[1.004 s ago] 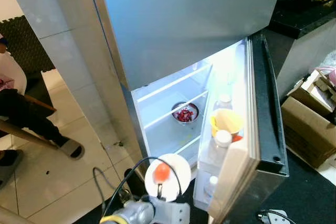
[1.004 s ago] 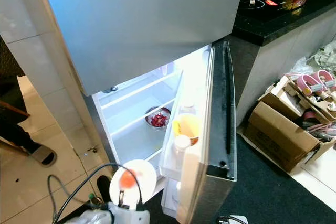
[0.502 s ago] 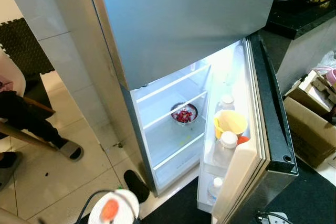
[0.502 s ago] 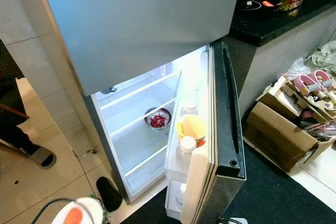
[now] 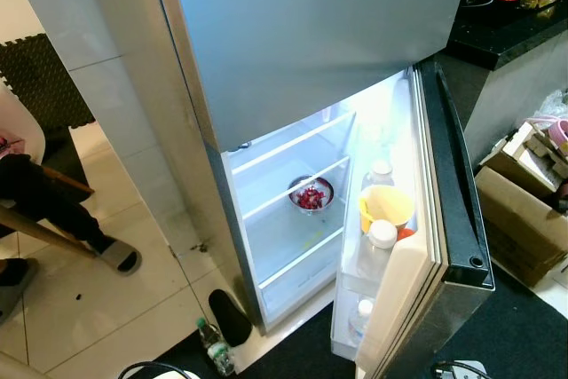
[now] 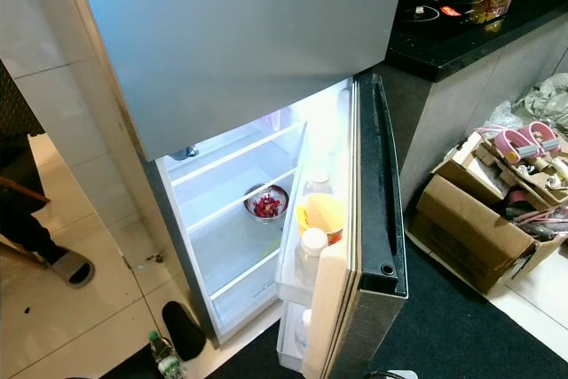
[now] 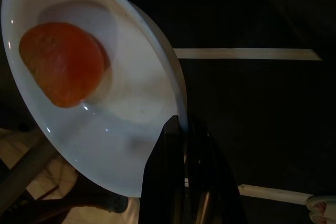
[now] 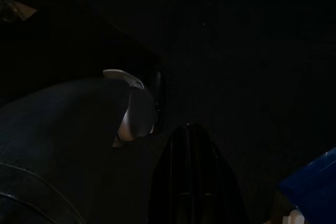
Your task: Restocking fridge
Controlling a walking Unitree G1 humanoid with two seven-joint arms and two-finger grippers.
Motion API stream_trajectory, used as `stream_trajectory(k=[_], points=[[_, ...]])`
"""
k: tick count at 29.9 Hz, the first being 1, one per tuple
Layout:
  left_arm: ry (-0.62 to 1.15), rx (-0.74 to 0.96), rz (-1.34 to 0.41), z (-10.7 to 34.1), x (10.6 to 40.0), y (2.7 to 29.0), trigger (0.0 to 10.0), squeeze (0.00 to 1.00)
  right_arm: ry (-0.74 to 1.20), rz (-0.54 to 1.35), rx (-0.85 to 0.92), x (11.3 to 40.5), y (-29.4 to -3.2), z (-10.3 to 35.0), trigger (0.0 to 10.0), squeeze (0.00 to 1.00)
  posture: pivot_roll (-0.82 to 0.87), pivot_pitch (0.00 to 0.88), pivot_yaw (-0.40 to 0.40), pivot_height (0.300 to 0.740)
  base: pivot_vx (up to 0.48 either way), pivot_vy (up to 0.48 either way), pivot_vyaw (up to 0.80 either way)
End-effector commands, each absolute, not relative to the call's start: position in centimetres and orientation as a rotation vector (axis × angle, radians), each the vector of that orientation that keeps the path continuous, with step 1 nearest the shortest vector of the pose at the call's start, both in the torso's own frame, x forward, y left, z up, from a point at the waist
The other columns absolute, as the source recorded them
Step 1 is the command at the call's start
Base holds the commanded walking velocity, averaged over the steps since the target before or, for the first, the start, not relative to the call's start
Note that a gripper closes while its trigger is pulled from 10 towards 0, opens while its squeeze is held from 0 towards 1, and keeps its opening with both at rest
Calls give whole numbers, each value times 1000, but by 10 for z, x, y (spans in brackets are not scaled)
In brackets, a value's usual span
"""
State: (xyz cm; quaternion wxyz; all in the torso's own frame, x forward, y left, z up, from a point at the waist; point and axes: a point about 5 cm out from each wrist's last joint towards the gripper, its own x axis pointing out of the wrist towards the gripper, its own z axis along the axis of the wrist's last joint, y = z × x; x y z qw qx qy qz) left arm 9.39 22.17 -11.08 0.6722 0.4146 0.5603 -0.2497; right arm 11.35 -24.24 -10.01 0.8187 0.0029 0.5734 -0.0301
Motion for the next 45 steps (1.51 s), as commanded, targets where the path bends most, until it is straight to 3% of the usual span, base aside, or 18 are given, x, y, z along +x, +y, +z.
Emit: stream_trajectory(k=[1, 45], points=[[1279, 916, -542, -111, 90, 224, 10000, 0, 1231, -64, 1, 113, -244, -100, 10000, 0, -31, 23, 26, 740, 0, 0, 0], [1288, 866, -533, -113, 89, 216, 10000, 0, 1235, -53, 11, 112, -242, -100, 10000, 0, -29, 40, 27, 740, -286, 0, 0]])
